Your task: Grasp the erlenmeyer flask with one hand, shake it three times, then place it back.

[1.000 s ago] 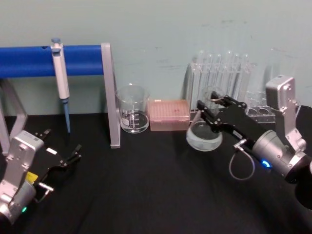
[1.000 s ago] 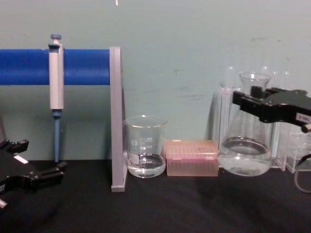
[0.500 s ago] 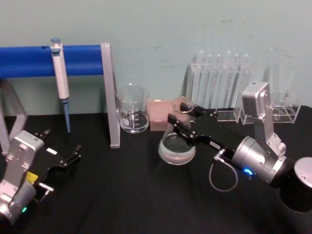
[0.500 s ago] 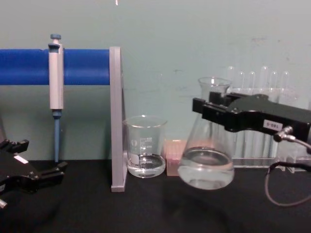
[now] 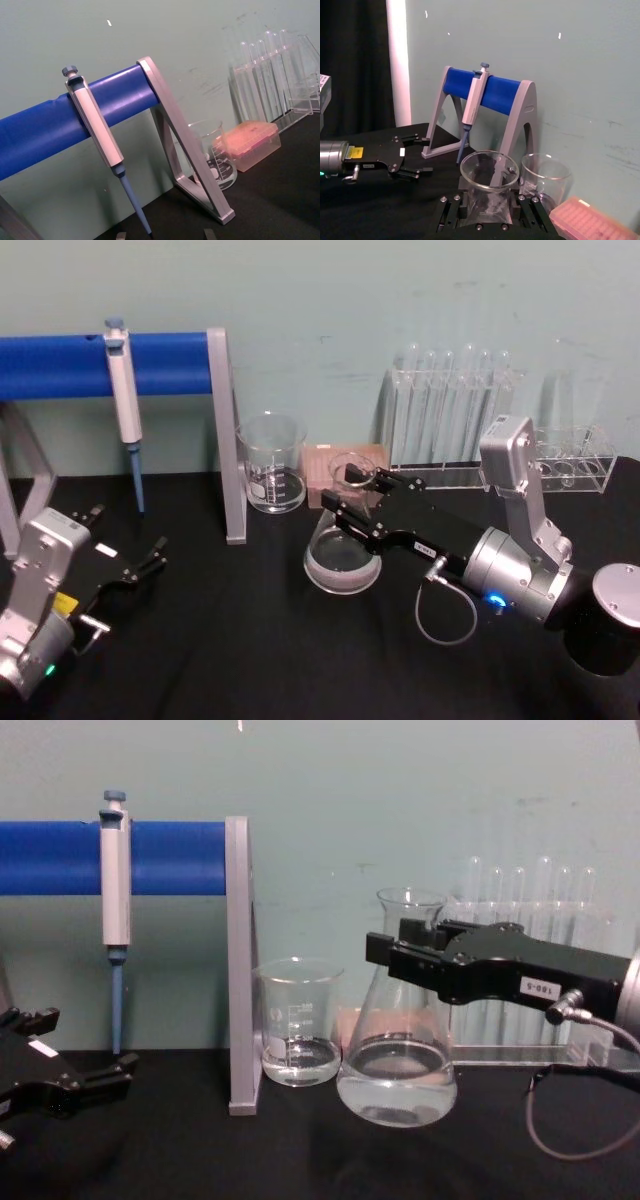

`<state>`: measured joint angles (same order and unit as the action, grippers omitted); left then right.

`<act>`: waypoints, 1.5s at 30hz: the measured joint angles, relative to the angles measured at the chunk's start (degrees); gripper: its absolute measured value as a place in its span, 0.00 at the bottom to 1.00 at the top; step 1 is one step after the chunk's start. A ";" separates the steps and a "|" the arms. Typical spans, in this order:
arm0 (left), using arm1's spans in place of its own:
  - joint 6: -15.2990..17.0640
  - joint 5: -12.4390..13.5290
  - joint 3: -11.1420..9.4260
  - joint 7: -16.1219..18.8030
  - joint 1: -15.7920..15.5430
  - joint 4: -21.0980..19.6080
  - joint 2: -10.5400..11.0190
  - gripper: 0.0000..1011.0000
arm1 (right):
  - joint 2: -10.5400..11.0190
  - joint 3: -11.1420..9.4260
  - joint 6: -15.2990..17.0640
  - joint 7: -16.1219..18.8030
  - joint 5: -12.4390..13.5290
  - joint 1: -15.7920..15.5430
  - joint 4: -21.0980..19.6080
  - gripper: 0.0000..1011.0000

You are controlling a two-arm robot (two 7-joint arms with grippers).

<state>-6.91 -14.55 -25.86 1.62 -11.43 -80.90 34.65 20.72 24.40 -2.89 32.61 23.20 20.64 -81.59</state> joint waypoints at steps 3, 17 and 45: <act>0.00 0.00 0.00 0.00 0.00 0.00 0.00 0.99 | 0.20 0.42 -0.19 0.08 0.41 0.21 0.20 0.45; 0.00 0.00 0.00 0.00 0.00 0.00 0.00 0.99 | 0.59 1.51 -1.04 -0.12 1.38 1.29 1.58 0.45; 0.00 0.00 0.00 0.00 0.00 0.00 0.00 0.99 | -1.34 4.08 -4.22 2.35 0.00 5.95 11.62 0.45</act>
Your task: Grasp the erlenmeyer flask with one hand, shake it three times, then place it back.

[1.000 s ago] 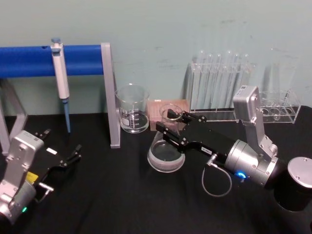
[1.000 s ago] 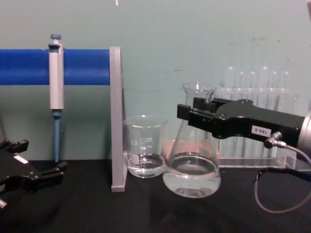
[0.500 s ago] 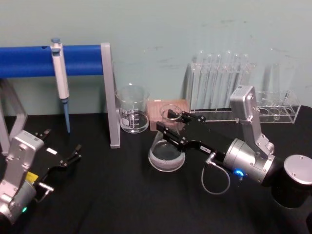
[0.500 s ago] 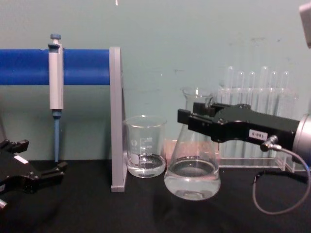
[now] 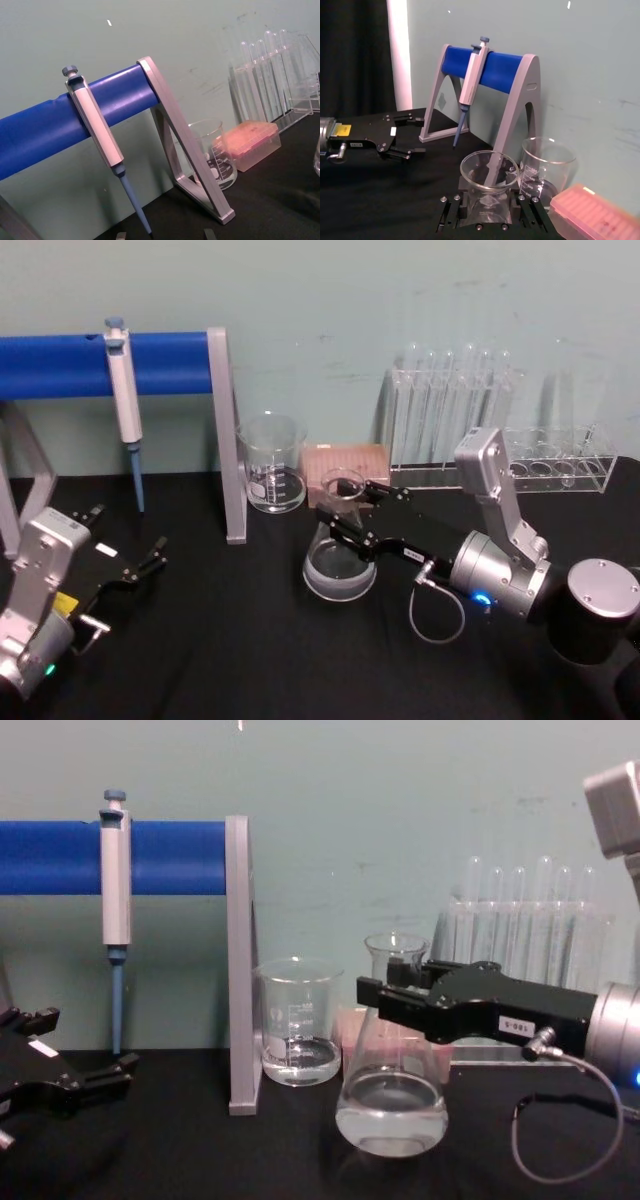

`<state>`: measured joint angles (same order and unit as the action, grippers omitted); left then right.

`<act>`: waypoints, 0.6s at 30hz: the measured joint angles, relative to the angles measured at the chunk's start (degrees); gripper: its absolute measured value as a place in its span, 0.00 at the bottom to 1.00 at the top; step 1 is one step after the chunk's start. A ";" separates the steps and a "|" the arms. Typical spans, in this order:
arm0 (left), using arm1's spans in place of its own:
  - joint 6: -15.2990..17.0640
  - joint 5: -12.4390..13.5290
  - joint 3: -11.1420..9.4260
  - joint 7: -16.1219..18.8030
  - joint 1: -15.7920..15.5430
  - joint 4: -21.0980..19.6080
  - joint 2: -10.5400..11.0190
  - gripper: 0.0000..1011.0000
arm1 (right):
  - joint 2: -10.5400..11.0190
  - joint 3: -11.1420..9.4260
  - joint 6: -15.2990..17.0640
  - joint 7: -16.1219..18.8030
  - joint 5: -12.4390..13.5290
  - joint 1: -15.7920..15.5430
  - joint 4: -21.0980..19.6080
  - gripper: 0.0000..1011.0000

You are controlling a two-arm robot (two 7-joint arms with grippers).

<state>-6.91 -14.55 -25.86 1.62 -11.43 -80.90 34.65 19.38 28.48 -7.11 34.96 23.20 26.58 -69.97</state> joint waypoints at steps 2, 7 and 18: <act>0.00 0.00 0.00 0.00 0.00 0.00 0.00 0.99 | -0.14 0.13 -0.24 0.21 -0.16 0.19 0.59 0.45; 0.00 0.00 0.00 0.00 0.00 0.00 0.00 0.99 | -0.69 0.45 -0.88 0.89 -0.47 0.80 2.39 0.45; 0.00 0.00 0.00 0.00 0.00 0.00 0.00 0.99 | -1.77 0.80 -1.81 2.19 -0.31 1.51 5.21 0.45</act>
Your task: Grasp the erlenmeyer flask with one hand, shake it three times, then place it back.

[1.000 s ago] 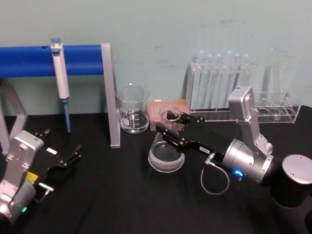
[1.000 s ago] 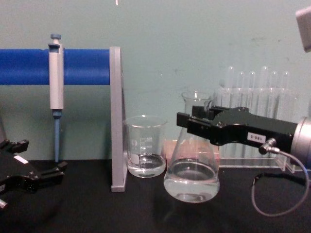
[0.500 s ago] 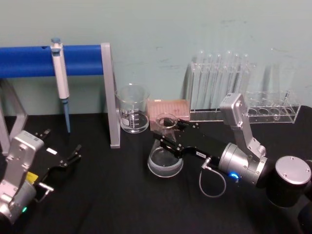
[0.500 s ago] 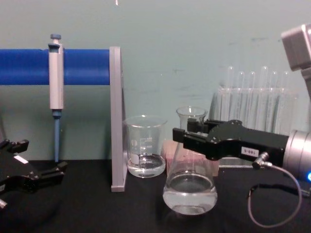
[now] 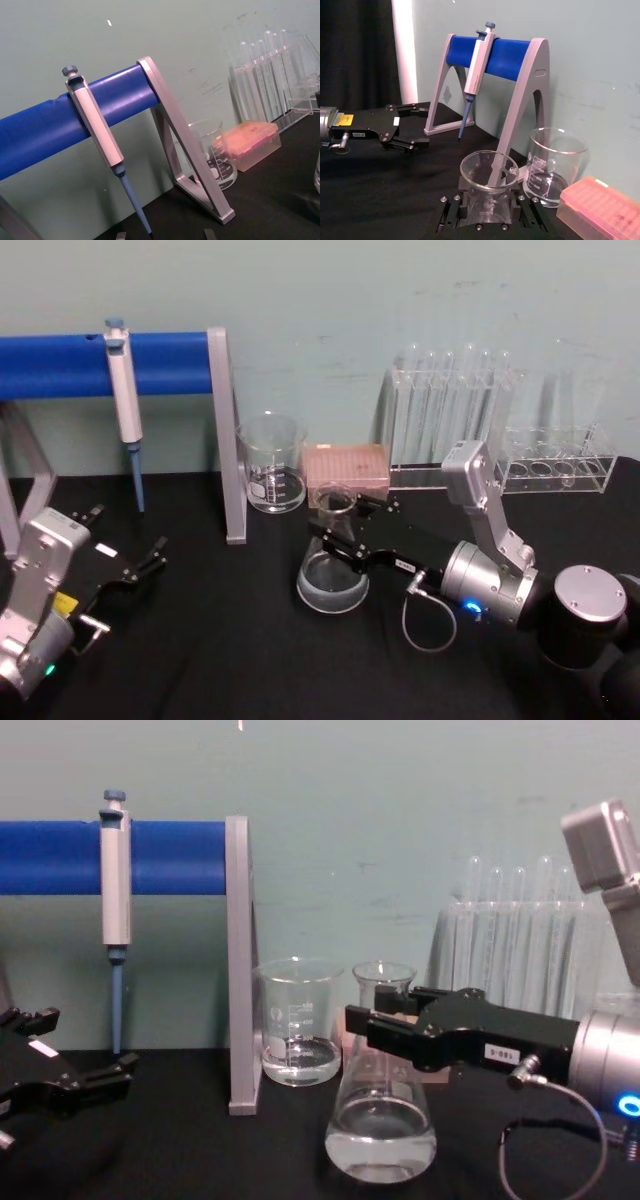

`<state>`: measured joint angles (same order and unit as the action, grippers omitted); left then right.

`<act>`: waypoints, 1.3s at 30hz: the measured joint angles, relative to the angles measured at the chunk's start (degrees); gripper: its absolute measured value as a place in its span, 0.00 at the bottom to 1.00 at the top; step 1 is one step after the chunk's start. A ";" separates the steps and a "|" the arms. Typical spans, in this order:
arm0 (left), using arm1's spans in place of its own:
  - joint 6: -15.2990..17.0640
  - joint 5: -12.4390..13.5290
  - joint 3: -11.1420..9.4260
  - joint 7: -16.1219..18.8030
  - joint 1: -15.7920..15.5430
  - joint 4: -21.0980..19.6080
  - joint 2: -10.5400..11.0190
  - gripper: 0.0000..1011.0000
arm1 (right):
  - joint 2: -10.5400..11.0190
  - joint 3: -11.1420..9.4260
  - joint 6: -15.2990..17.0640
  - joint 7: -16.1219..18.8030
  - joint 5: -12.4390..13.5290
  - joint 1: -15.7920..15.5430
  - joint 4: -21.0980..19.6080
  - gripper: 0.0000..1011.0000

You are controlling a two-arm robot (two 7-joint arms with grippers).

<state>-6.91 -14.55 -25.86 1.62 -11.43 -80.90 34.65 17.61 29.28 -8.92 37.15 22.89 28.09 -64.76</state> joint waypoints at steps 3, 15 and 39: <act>0.00 0.00 0.00 0.00 0.00 0.00 0.00 0.99 | -0.35 0.20 -0.31 0.43 0.02 0.25 0.81 0.45; 0.00 0.00 0.00 0.00 0.00 0.00 0.00 0.99 | -1.71 0.91 -1.98 2.05 -0.18 1.64 4.53 0.45; 0.00 0.00 0.00 0.00 0.00 0.00 0.00 0.99 | -3.00 1.56 -3.01 4.41 0.10 2.73 8.21 0.45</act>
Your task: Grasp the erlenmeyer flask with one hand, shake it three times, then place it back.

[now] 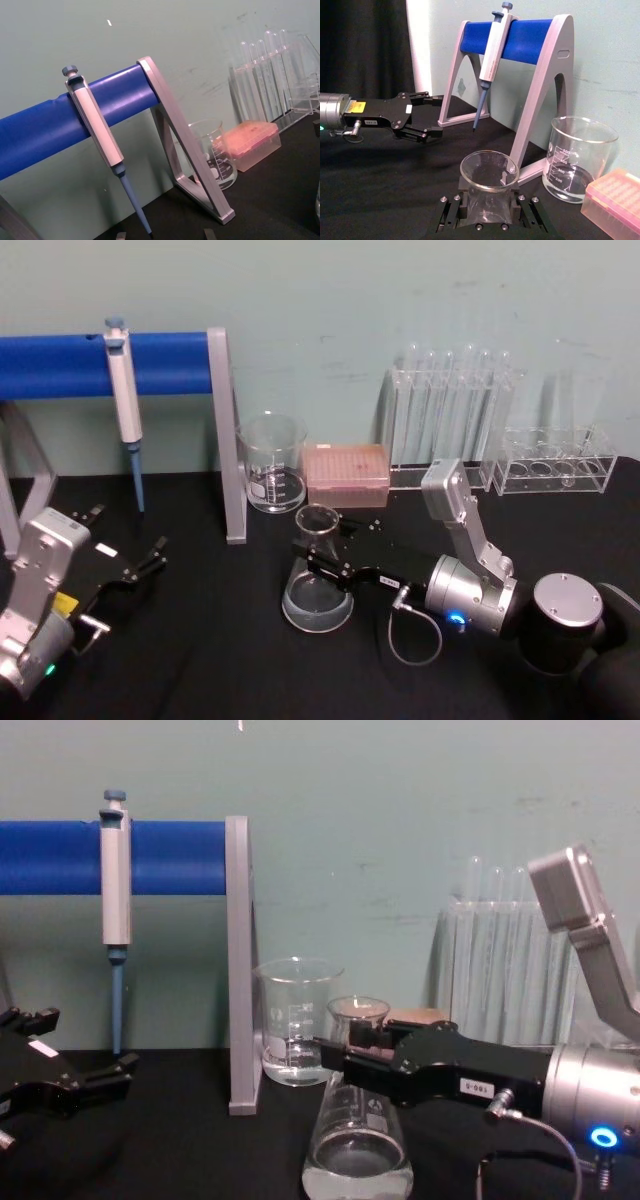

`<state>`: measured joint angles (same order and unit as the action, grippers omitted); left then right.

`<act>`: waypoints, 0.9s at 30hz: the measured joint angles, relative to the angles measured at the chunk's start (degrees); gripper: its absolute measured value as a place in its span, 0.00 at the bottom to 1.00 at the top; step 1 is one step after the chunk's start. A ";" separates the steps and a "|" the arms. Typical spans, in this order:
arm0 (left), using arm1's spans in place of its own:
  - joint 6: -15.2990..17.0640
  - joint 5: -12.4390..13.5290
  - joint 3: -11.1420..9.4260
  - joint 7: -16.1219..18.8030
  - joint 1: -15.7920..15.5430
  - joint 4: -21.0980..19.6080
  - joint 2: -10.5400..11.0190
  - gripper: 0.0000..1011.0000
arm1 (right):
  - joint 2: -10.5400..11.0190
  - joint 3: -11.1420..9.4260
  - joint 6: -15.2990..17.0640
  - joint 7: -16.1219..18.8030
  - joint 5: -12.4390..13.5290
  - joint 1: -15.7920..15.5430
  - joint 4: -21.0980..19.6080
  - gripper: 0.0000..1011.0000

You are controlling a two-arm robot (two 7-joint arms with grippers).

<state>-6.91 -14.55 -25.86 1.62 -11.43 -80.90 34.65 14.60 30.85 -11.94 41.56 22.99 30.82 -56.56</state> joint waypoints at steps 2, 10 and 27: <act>0.00 0.00 0.00 0.00 0.00 0.00 0.00 0.99 | -0.09 0.02 0.17 0.07 0.10 0.12 0.33 0.45; 0.00 0.00 0.00 0.00 0.00 0.00 0.00 0.99 | -0.27 0.06 0.32 0.34 0.38 0.30 0.94 0.45; 0.00 0.00 0.00 0.00 0.00 0.00 0.00 0.99 | -0.57 0.07 0.87 0.30 0.58 0.51 1.45 0.45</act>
<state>-6.91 -14.55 -25.86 1.62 -11.43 -80.90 34.65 14.03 30.92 -11.07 41.87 23.57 31.33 -55.11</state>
